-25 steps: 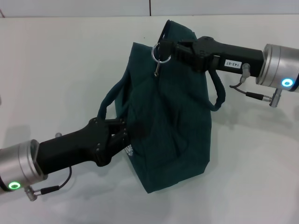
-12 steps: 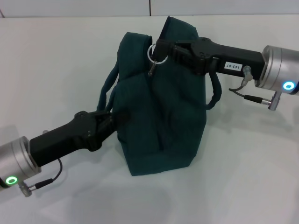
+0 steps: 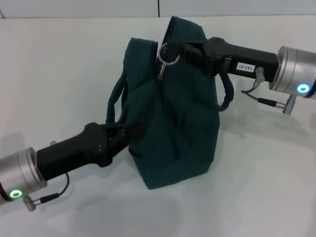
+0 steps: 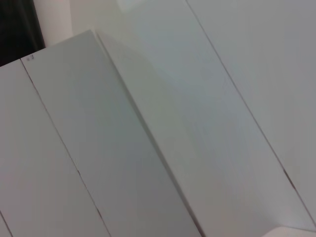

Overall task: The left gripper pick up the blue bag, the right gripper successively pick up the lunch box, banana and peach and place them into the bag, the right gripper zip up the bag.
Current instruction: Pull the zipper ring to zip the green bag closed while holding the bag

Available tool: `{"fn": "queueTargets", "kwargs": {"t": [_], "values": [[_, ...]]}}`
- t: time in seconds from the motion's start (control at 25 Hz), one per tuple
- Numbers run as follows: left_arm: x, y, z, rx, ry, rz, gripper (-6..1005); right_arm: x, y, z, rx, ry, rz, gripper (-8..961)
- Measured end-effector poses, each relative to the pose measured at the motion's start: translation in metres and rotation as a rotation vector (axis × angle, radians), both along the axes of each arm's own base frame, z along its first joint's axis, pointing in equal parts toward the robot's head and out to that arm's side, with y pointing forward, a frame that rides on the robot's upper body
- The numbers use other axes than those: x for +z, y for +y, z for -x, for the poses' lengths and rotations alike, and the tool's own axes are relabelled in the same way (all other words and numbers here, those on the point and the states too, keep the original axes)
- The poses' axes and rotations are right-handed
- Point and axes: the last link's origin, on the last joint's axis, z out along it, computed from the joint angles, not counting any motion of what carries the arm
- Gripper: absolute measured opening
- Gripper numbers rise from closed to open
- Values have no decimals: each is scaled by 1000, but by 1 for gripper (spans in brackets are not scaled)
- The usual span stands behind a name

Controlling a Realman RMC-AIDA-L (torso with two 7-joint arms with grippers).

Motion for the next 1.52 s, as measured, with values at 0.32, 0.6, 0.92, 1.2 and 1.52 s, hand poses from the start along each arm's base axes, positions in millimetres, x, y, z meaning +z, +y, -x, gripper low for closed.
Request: {"fn": "queueTargets", "kwargs": {"t": [0.32, 0.6, 0.92, 1.2, 1.52], "values": [[-1, -5, -8, -100, 7, 14, 52, 0, 7, 4, -8, -13, -22, 25], [-1, -5, -8, -109, 8, 21, 54, -2, 11, 8, -3, -34, -31, 25], [1, -1, -8, -65, -17, -23, 57, -1, 11, 12, 14, -27, -25, 26], [14, 8, 0, 51, -82, -124, 122, 2, -3, 3, 31, 9, 8, 26], [26, 19, 20, 249, -118, -183, 407, 7, -1, -3, 0, 29, -23, 26]]}}
